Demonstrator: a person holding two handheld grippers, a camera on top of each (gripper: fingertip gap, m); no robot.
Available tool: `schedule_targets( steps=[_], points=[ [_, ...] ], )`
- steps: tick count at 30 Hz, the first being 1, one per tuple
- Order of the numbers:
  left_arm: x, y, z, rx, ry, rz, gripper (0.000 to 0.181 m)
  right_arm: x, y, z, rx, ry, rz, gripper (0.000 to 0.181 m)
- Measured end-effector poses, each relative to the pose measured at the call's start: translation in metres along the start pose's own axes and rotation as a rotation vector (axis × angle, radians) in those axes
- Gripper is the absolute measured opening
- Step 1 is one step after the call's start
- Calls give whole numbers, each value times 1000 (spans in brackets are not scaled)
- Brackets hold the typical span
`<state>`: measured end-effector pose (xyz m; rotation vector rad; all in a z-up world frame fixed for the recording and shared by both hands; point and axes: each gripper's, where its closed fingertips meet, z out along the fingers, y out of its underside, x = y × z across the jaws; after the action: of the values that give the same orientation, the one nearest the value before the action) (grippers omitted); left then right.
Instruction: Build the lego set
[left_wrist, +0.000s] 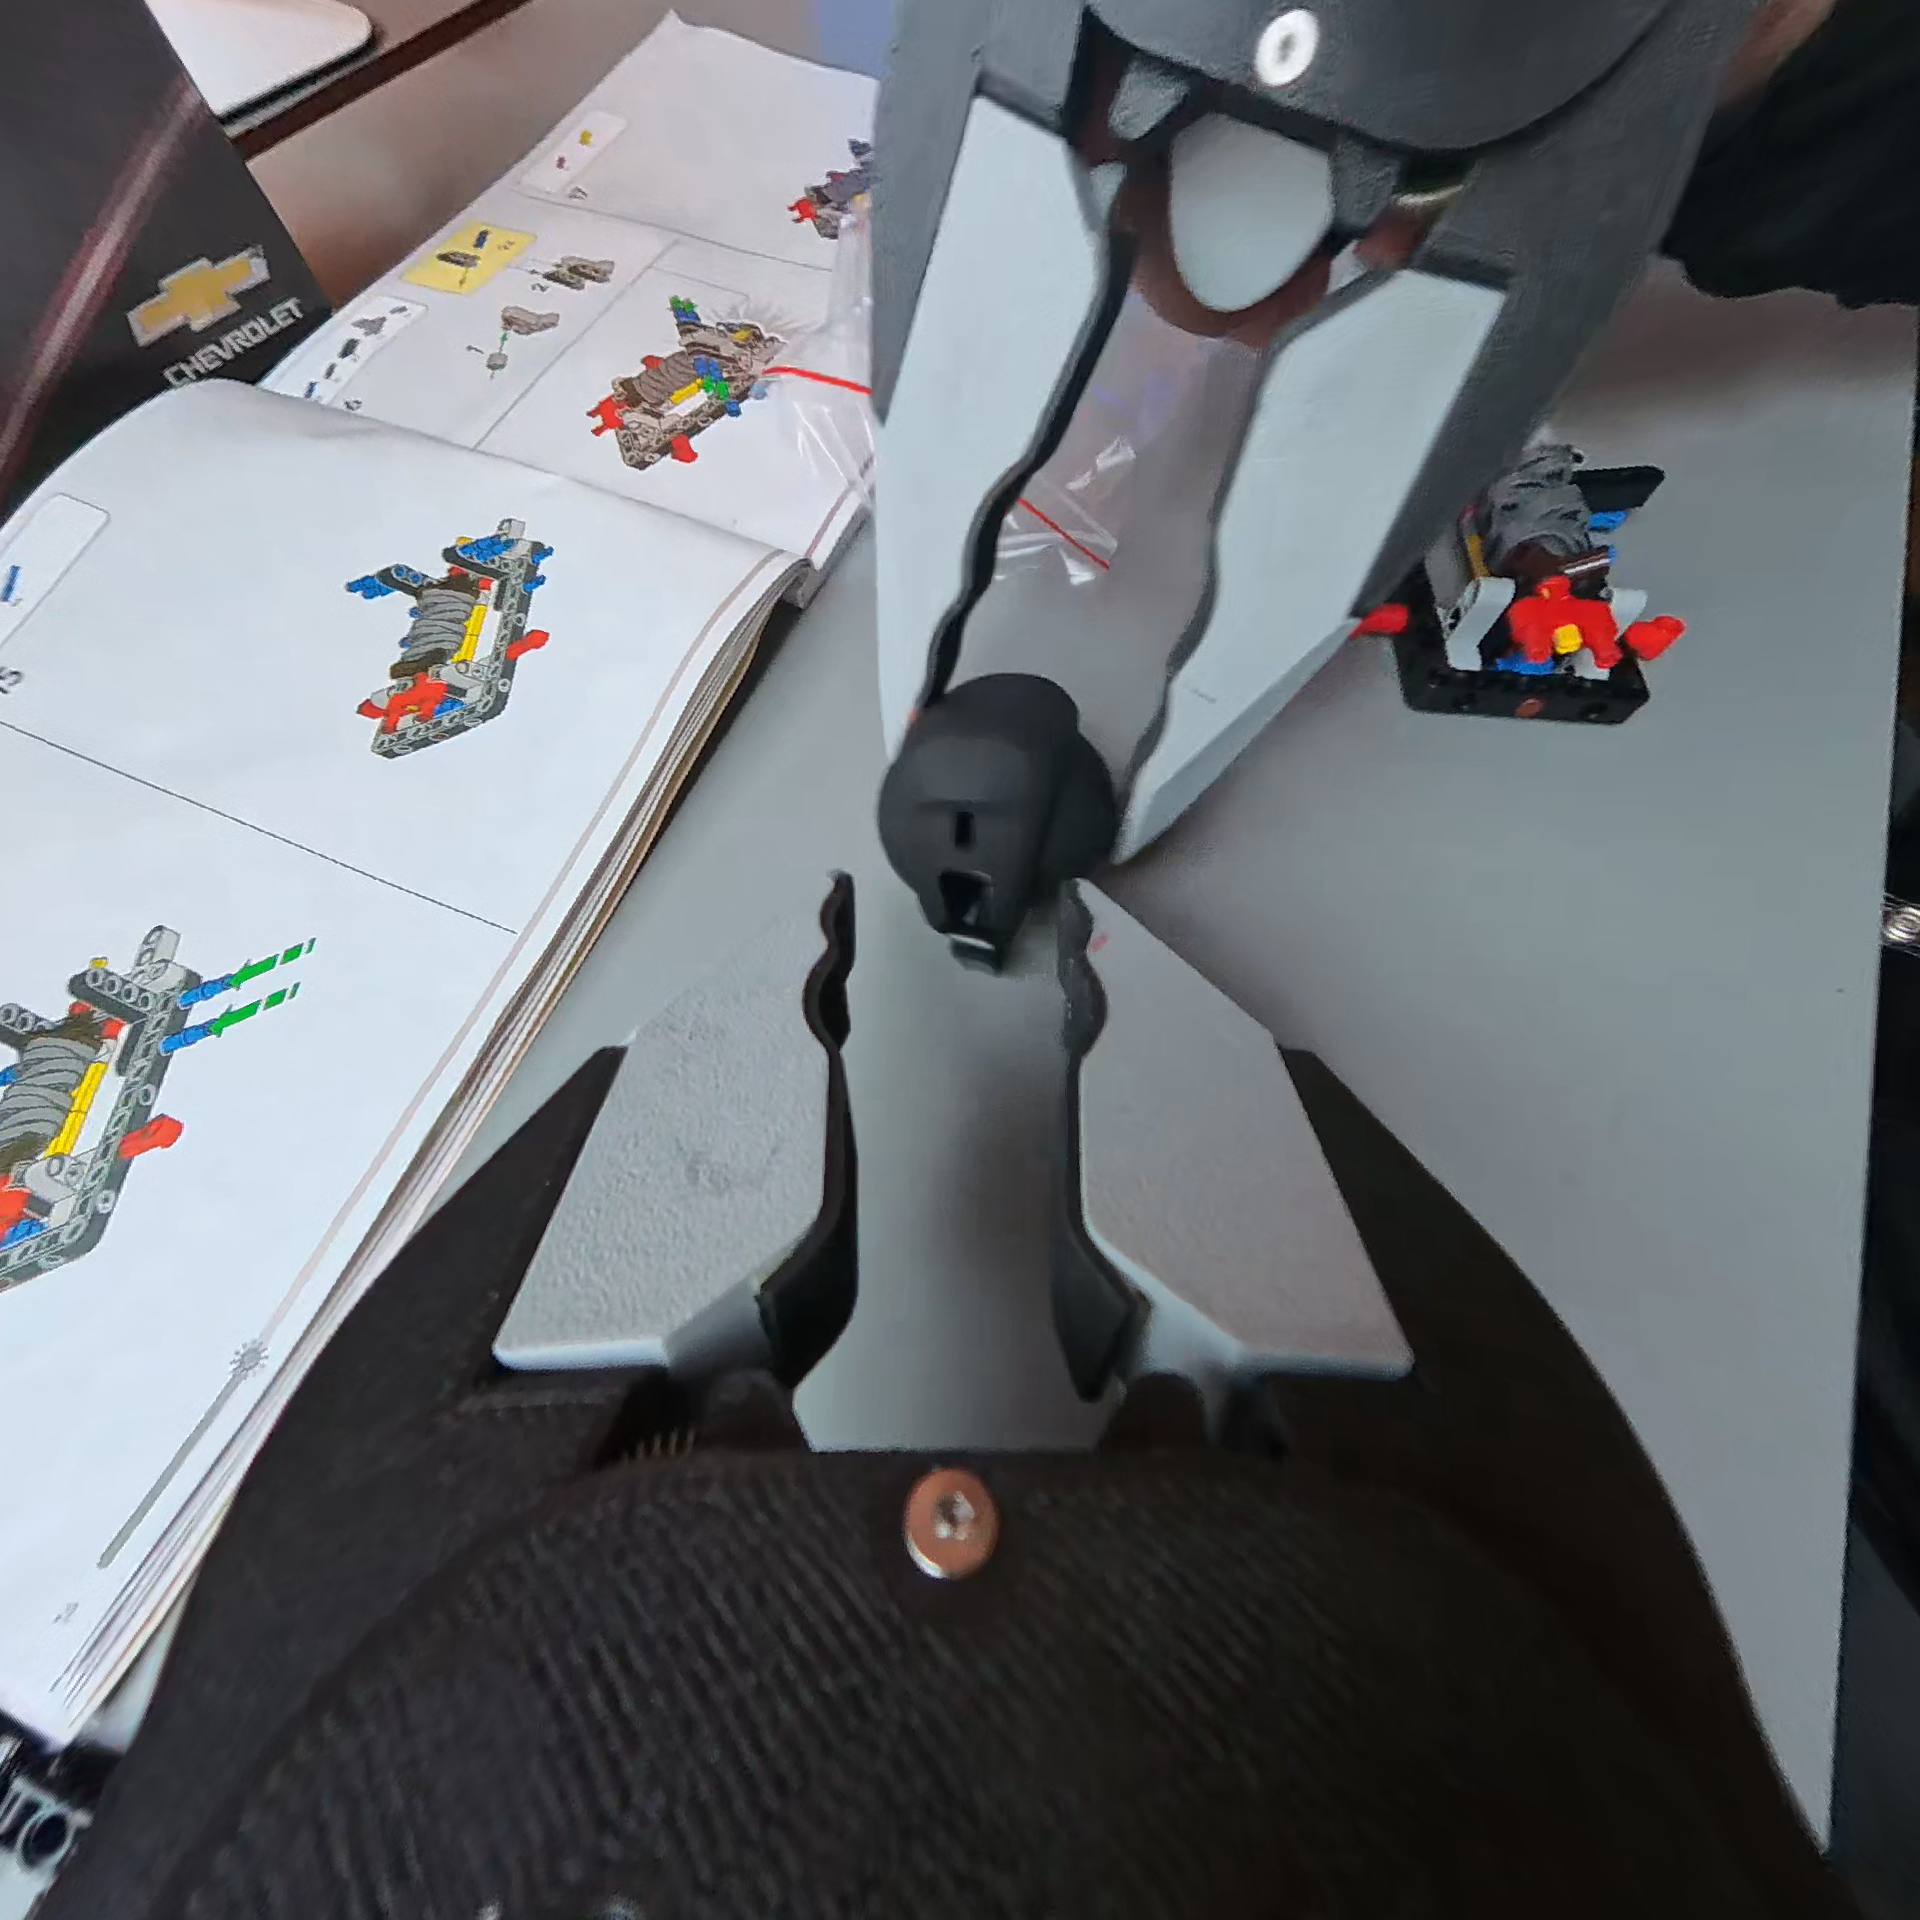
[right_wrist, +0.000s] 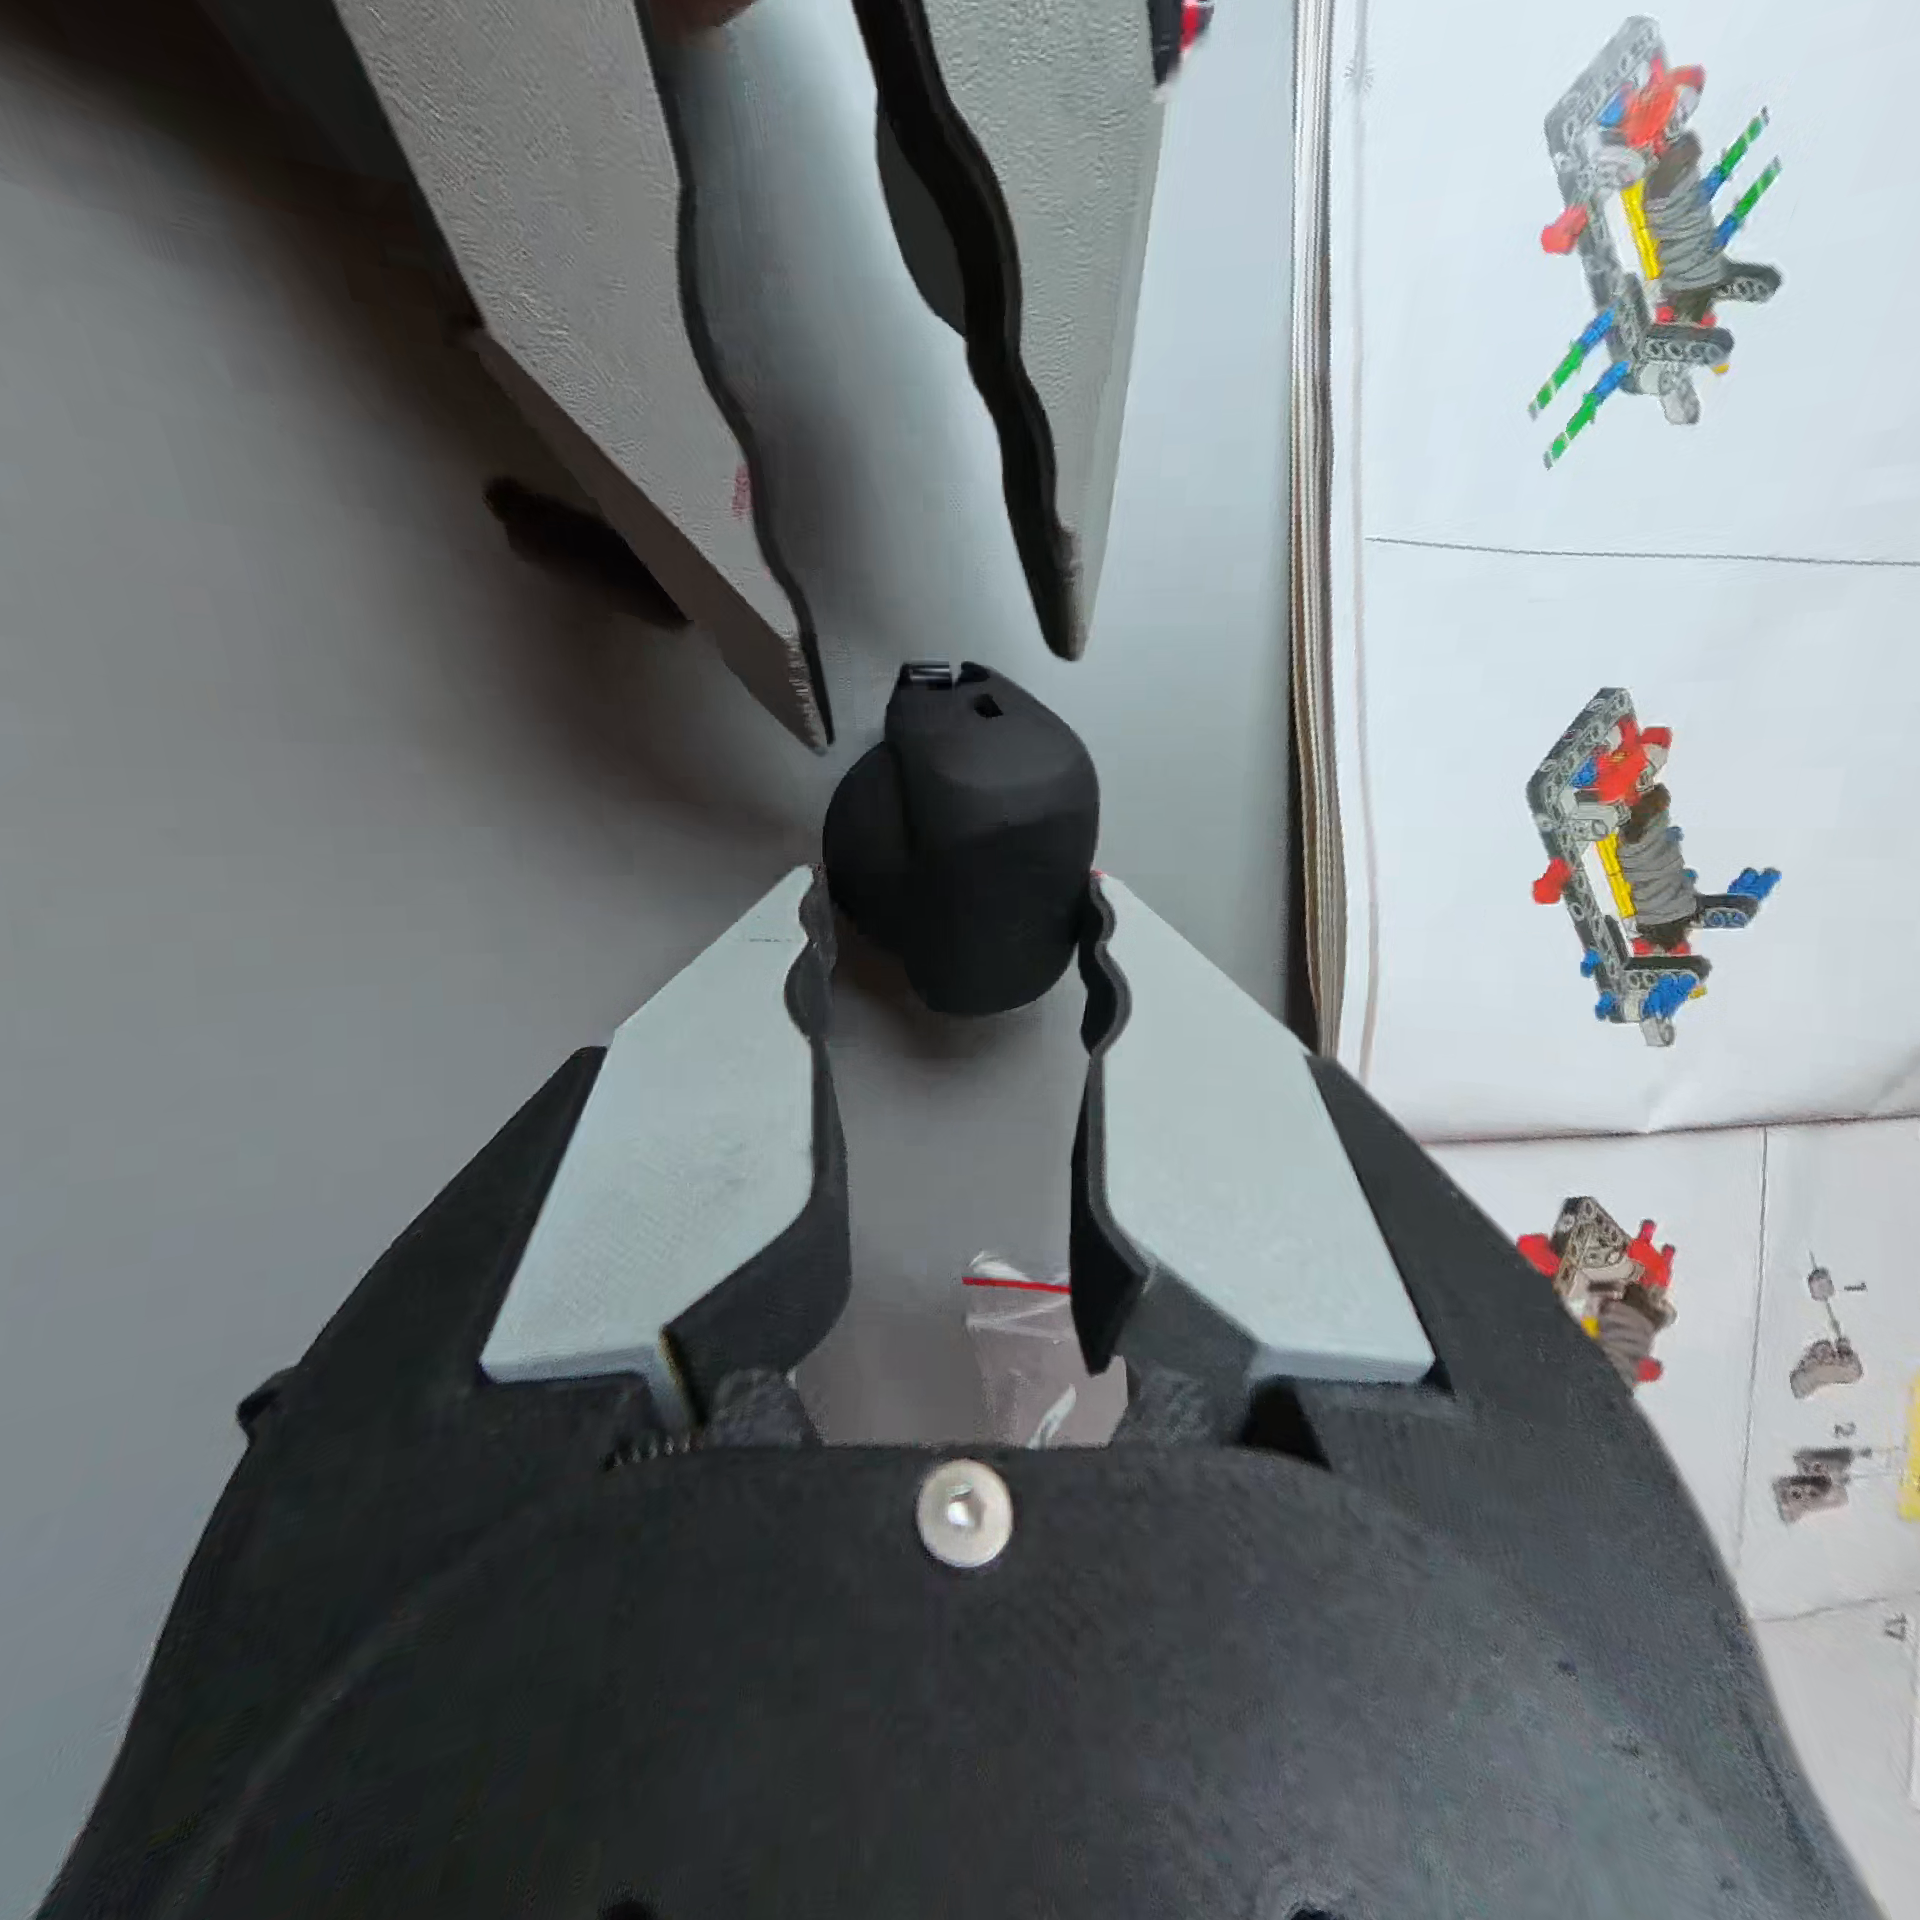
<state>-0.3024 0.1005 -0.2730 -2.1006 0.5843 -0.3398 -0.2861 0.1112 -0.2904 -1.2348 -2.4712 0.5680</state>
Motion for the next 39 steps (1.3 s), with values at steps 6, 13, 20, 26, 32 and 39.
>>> schedule_targets(
  steps=[6, 13, 20, 26, 32, 39],
  points=[
    [3, -4, 1, 18, -1, 19, 35, 11, -15, -18, 123, -36, 81, 46],
    [-8, -1, -6, 43, -14, -58, 38, 17, 7, -4, 77, -33, 124, 43],
    [-5, 2, -2, 13, -4, -53, 34, 21, -11, -20, 181, 74, 53, 0],
    [-10, 9, -29, -39, -88, 60, 19, 32, 7, -21, 137, 127, 73, 10],
    [-38, -4, -164, 47, -271, -37, 35, 41, 23, -36, 128, 181, 117, 12],
    [-36, 6, -230, 105, -445, -45, 32, 41, 13, -55, 258, 153, 192, 18]
  ],
)
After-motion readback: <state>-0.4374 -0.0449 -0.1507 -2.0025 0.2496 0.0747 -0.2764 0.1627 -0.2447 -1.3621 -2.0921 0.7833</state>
